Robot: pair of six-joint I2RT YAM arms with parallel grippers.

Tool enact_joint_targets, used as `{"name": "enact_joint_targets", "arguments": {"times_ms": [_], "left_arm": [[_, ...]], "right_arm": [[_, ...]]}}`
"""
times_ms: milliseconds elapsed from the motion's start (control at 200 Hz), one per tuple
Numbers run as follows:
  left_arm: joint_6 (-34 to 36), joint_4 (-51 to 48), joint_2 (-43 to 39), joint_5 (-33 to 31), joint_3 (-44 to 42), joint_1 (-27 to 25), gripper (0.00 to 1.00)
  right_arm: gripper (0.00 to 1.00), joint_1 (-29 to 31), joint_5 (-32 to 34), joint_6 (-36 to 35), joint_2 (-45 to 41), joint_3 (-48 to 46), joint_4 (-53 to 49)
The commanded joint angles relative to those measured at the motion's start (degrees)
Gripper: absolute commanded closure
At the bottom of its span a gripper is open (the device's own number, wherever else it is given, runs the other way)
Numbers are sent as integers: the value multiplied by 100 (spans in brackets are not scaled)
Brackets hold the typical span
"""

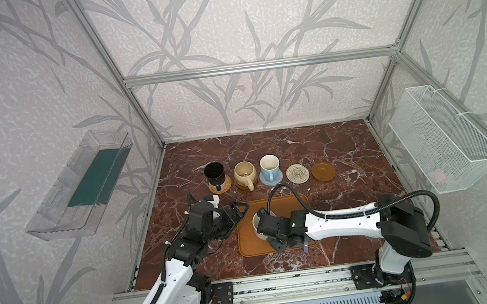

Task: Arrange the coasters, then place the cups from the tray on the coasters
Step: 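Lift the white speckled mug off the tray with the right gripper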

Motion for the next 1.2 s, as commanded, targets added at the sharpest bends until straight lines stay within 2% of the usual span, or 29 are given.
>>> {"name": "enact_joint_targets", "arguments": {"times_ms": [0, 75, 185, 395, 615, 765, 975, 1195], "left_arm": [[-98, -79, -126, -151, -83, 17, 1], [-140, -54, -143, -153, -151, 11, 1], [-177, -21, -169, -148, -196, 13, 1], [-151, -61, -143, -179, -181, 10, 1], [-140, -34, -118, -179, -172, 12, 1], [-150, -56, -182, -212, -199, 13, 1], [-172, -15, -170, -199, -212, 11, 1], [-159, -25, -181, -258, -183, 11, 1]], "right_arm": [[64, -35, -54, -145, 155, 199, -140], [57, -64, -3, -149, 271, 292, -231], [57, -72, 31, -208, 181, 188, 19], [73, -59, 289, -325, -88, 66, 347], [73, -65, 524, -303, -96, 204, 65], [78, -65, 579, -247, -394, 131, 107], [100, -62, 460, -370, -230, 179, 84], [100, -60, 603, -503, -697, 81, 337]]}}
